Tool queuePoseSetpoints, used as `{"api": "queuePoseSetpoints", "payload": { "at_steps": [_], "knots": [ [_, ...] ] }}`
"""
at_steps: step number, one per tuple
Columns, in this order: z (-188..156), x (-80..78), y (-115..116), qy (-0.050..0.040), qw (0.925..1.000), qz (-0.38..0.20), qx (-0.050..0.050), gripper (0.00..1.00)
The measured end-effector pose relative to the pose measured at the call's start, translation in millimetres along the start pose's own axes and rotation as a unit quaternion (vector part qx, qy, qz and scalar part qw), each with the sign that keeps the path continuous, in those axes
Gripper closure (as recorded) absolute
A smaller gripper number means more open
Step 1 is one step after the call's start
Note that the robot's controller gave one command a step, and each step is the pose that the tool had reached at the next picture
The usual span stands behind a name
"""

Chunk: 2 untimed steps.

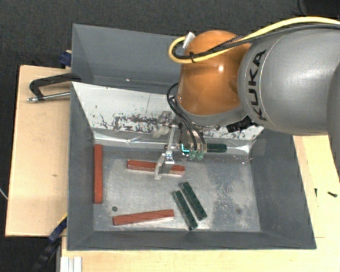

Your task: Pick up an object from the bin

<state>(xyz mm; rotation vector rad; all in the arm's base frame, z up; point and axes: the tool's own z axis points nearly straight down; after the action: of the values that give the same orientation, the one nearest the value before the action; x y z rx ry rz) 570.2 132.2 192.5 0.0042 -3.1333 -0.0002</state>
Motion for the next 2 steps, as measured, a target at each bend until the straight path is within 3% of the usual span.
{"api": "queuePoseSetpoints", "payload": {
  "at_steps": [1, 2],
  "knots": [
    [-4.7, -1.8, -0.6, -0.0043, 1.0, 0.001, -0.001, 0.0],
    [105.6, -28.9, -10.9, -0.0085, 0.9971, -0.076, -0.003, 1.0]
  ]
}}
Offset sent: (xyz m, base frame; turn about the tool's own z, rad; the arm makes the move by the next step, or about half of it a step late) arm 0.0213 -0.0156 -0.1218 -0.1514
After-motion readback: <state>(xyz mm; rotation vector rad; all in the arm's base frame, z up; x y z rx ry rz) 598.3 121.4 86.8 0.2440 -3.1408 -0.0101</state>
